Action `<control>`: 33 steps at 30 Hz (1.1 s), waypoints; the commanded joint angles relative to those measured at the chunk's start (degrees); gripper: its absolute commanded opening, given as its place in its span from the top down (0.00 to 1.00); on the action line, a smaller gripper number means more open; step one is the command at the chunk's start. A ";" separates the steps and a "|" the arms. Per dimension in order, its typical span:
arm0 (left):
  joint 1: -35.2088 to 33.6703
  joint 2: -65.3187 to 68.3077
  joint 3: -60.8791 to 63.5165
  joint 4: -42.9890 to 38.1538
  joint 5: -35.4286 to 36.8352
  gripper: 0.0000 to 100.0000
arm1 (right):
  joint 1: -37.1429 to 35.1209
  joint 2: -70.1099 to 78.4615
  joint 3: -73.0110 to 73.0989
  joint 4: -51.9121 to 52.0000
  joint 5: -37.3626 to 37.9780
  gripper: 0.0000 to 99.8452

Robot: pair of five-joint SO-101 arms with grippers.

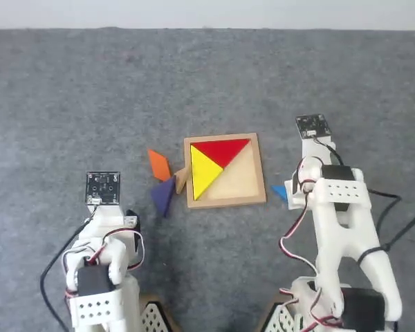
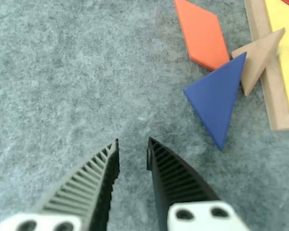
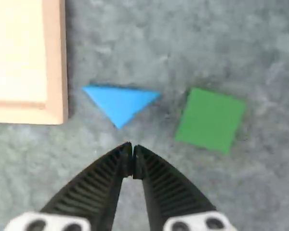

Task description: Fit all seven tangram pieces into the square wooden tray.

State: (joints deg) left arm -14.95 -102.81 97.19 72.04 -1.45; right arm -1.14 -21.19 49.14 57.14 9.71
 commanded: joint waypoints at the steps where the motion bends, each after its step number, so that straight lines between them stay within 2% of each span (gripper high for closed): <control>1: -0.35 -1.14 -0.75 0.18 -0.09 0.91 | 0.40 -1.98 0.70 -2.07 -0.44 0.99; 10: -0.35 -1.14 -0.75 0.18 -0.09 0.91 | 4.53 -7.87 4.92 -8.57 -3.69 0.99; 18: -0.35 -1.14 -0.75 0.18 -0.09 0.91 | 3.38 -18.24 13.80 -9.98 -3.43 0.99; 20: 0.09 -1.14 -0.75 0.18 -0.18 0.91 | 3.91 -20.00 16.35 -10.07 -0.62 0.99; 23: 5.45 -1.14 -0.75 0.18 -0.09 0.91 | 3.82 -22.90 20.84 -12.53 3.08 0.99; 29: 18.90 -1.14 -0.75 0.18 0.00 0.91 | 3.38 -28.62 25.67 -15.08 3.60 0.99; 33: 25.49 -1.14 -0.75 0.18 0.00 0.91 | 3.91 -30.64 28.75 -15.08 3.69 0.99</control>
State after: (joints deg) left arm 5.98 -102.81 97.19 72.04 -1.45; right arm 2.37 -49.32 77.27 43.16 12.62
